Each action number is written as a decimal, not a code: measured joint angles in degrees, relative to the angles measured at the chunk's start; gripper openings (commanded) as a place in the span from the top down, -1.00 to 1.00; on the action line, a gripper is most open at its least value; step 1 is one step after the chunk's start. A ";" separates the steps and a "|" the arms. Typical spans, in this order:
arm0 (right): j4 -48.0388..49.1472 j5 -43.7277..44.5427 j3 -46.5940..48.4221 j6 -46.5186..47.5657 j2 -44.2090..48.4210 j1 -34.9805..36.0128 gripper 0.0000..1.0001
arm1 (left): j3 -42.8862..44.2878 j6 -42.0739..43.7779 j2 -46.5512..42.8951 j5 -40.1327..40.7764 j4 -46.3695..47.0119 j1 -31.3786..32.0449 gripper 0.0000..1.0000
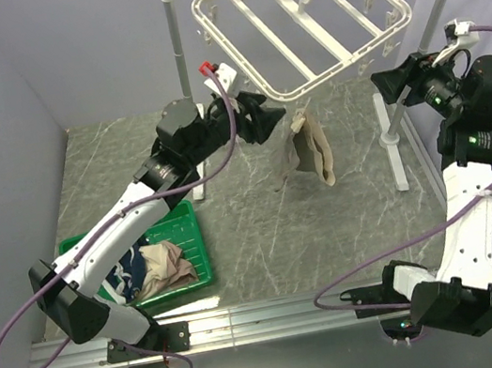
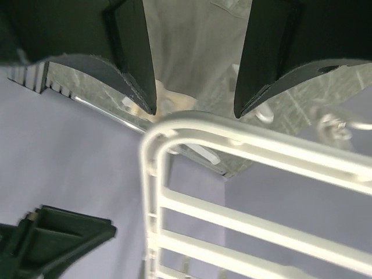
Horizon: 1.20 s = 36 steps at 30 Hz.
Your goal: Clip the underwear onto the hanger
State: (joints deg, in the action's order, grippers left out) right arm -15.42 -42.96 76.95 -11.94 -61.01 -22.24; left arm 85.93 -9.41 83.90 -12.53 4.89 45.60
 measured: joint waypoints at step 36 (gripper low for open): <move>10.25 -7.58 -0.61 -3.72 -6.75 6.19 0.24 | -4.33 4.31 -5.95 -7.61 2.56 -7.41 -0.35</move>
State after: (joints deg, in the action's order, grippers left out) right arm -5.17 -50.54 76.34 -15.66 -67.77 -16.05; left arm 81.60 -5.10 77.95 -20.14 7.44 38.20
